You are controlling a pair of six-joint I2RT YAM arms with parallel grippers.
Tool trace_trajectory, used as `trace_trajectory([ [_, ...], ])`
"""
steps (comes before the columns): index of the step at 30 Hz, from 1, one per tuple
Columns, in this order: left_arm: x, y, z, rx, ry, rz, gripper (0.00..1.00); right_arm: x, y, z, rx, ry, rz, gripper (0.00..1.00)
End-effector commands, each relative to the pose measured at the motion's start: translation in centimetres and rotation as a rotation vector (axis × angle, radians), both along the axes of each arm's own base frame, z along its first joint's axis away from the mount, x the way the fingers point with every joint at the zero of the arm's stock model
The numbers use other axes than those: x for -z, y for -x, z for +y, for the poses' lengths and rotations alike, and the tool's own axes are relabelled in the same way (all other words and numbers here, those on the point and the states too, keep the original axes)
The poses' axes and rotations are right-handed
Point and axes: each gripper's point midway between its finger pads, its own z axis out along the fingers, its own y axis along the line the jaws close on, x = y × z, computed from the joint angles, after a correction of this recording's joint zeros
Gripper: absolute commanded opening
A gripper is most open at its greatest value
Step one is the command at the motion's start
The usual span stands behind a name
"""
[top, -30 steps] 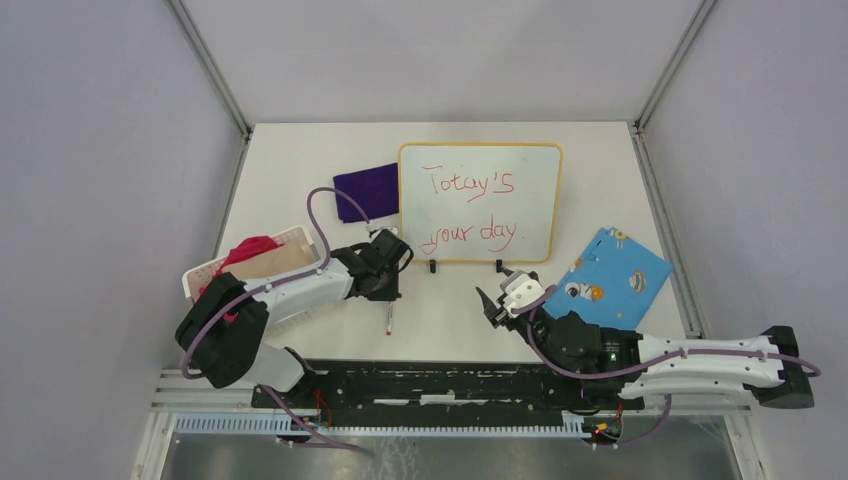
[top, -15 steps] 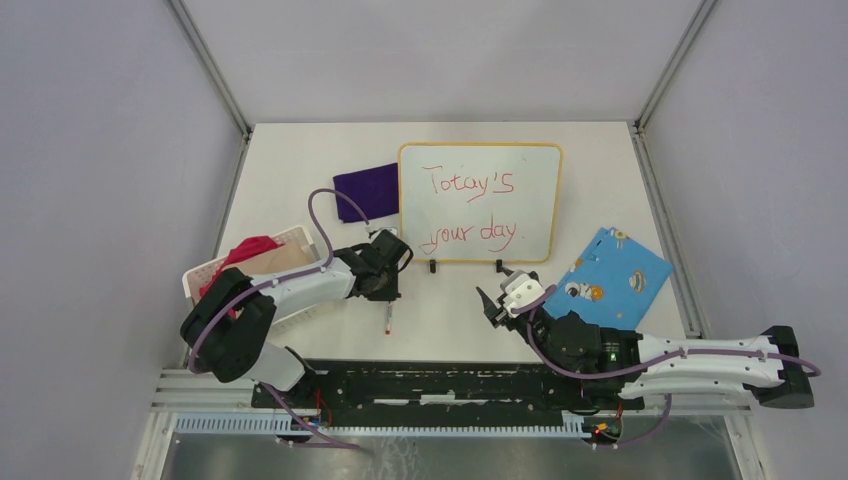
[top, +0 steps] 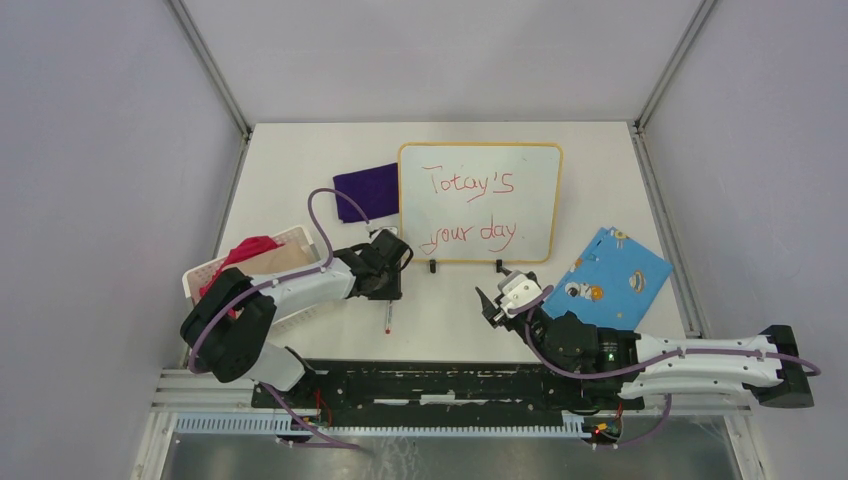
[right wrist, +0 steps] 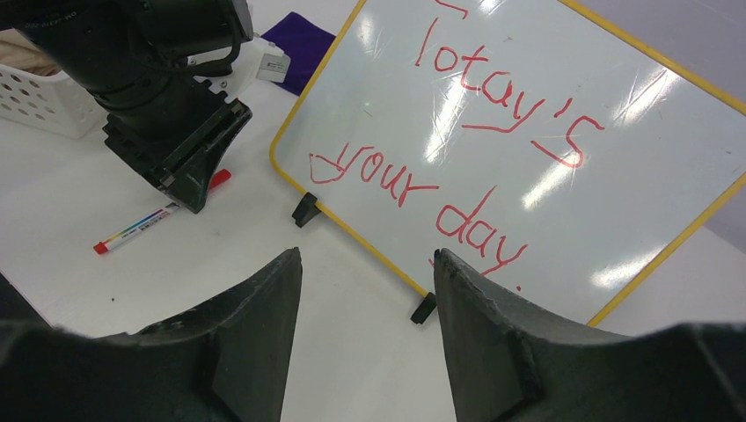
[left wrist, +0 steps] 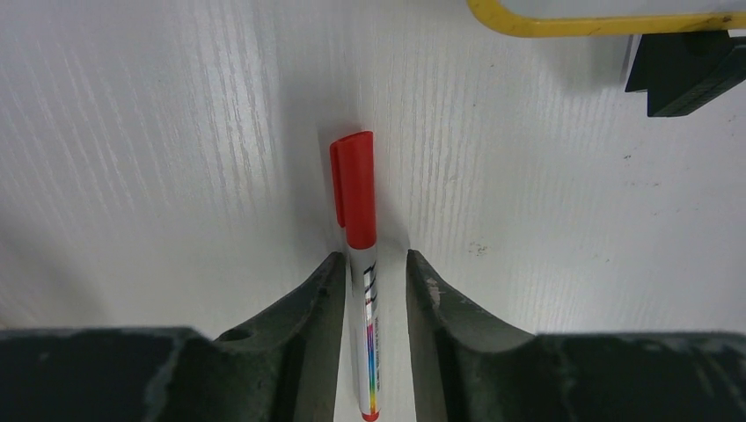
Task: Write a sentence on the whiteboard
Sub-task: Place the whiteboard marker at the center of the board, then reset both arms
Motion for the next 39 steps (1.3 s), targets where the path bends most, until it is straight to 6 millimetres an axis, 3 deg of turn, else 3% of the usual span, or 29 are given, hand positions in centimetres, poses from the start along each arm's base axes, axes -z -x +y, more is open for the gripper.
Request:
trace_trajectory([
  [1,0.2,0.0,0.6,0.001,-0.016,-0.006,0.41,-1.1,-0.4,-0.5,0.042,-0.039,-0.008,0.62],
  [8,-1.9,-0.5,0.9,-0.017,-0.016,-0.053,0.57,-1.2,-0.4,-0.5,0.042,-0.037,-0.010,0.62],
  [16,-9.0,-2.1,0.5,0.006,0.053,-0.212,0.88,-2.4,-0.6,-0.7,0.053,-0.015,-0.042,0.62],
  [23,-16.3,-3.2,0.0,0.058,0.142,-0.396,0.94,-3.1,-1.6,-1.6,0.157,0.027,-0.064,0.67],
  [26,-19.8,-4.7,1.6,-0.002,0.100,-0.525,0.94,-3.7,-1.8,-1.1,0.174,0.023,-0.088,0.82],
  [28,-22.1,-5.6,2.5,-0.046,0.078,-0.598,0.94,-4.0,-2.3,-1.4,0.232,-0.020,-0.106,0.85],
  [31,-25.5,-6.7,3.0,-0.099,0.093,-0.695,0.95,-4.3,-2.8,-1.3,0.286,-0.004,-0.128,0.98],
  [32,-26.5,-7.0,2.9,-0.097,0.108,-0.727,0.95,-4.5,-3.2,-1.2,0.303,-0.002,-0.129,0.98],
  [39,-32.5,-7.9,2.5,-0.038,0.174,-0.985,0.97,-3.9,-8.5,-0.4,0.344,-0.115,0.050,0.98],
])
